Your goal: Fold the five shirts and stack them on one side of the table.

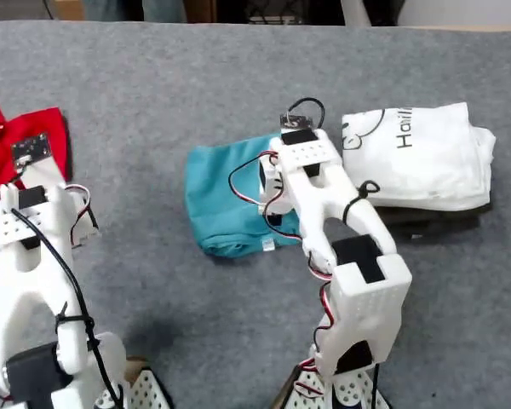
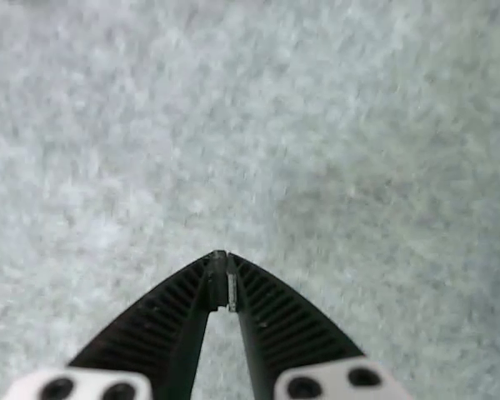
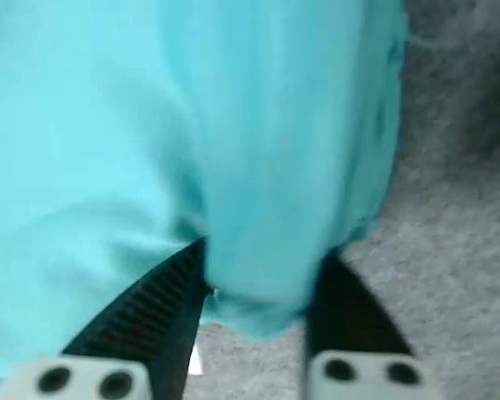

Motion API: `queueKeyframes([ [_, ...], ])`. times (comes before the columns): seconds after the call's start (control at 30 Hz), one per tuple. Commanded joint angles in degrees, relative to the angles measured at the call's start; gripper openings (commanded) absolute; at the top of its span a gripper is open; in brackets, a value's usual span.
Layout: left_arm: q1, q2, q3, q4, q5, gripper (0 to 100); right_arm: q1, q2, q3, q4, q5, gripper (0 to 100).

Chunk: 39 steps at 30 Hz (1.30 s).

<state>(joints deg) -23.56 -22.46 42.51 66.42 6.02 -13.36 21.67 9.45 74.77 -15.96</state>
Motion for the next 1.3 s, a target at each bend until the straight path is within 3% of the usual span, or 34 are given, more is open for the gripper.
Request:
queueKeyframes([
  [0.0, -0.66, -1.93, -2.33, 2.99, -1.49, 3, 0.44, 0.04, -1.80, 0.62, 2.46, 1.3],
  [0.23, -5.14, -1.93, -6.81, 7.91, -5.01, 3, 2.55, -4.88, -13.49, 11.43, 3.43, 1.4],
  [0.47, -10.59, -1.58, -9.19, 11.16, -6.51, 3, 8.62, -6.46, -36.79, 25.93, 19.34, 1.4],
  [0.63, -12.79, -1.93, -9.63, 13.27, -6.59, 3, 18.73, -6.46, -48.84, 26.37, 27.60, 1.4],
  [0.93, -14.55, -1.93, -9.71, 13.27, -9.76, 3, 41.93, -6.37, -50.33, 23.03, 42.81, 1.5],
  [1.1, -14.02, -1.93, -9.71, 12.92, -9.67, 3, 46.68, -3.91, -50.42, 22.24, 45.63, 1.9],
  [1.17, -14.02, -1.93, -9.71, 12.84, -9.67, 3, 47.47, -1.71, -50.77, 22.15, 45.98, 4.8],
  [1.27, -14.20, -1.93, -10.42, 13.27, -11.25, 3, 48.44, 0.48, -50.77, 22.42, 45.98, 23.0],
])
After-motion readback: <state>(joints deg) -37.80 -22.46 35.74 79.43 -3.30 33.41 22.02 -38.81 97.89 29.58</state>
